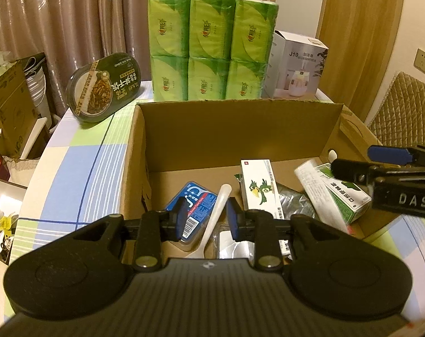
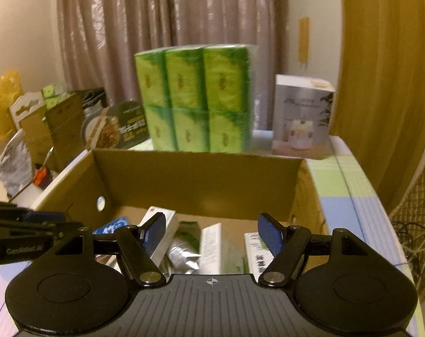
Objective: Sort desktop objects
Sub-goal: 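Open left tool releasing spoon while right tool releases medicine box into box, then withdraw both tools from the box toward the night light and cable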
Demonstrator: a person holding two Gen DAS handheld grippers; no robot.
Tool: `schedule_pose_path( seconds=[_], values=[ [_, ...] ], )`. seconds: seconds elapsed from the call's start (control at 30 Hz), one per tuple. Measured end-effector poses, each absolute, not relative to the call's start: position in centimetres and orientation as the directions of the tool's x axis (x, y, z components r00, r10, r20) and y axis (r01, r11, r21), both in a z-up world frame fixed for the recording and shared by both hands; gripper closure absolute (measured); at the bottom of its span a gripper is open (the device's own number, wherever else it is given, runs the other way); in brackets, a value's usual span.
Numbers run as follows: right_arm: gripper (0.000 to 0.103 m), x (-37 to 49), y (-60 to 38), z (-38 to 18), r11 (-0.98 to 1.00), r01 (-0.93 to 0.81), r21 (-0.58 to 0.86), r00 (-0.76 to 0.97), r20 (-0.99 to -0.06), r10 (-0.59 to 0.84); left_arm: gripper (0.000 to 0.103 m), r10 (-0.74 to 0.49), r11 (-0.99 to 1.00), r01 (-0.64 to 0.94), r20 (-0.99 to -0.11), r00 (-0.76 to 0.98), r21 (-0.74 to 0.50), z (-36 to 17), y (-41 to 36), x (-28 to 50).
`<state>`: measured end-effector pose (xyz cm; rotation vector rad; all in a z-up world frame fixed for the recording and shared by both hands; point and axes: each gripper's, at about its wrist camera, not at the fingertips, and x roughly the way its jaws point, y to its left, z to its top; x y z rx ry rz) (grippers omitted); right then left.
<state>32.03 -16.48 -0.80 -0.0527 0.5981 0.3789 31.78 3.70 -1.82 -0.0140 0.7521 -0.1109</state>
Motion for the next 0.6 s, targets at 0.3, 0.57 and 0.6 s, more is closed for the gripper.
schedule_pose_path(
  seconds=[0.3, 0.57, 0.6],
  values=[
    [0.021, 32.2, -17.5, -0.4, 0.940, -0.332, 0.080, 0.773, -0.548, 0.320, 0.061, -0.091, 0.996, 0.084, -0.669, 0.738, -0.043, -1.7, 3.8, 31.7],
    [0.008, 31.8, -17.8, -0.4, 0.940, -0.333, 0.068, 0.777, -0.545, 0.315, 0.041, -0.098, 0.995, 0.093, -0.660, 0.745, -0.043, -1.3, 3.7, 31.4],
    [0.007, 31.7, -17.8, -0.4, 0.940, -0.333, 0.069, 0.778, -0.543, 0.315, 0.037, -0.099, 0.995, 0.095, -0.658, 0.746, -0.042, -1.2, 3.7, 31.3]
  ],
)
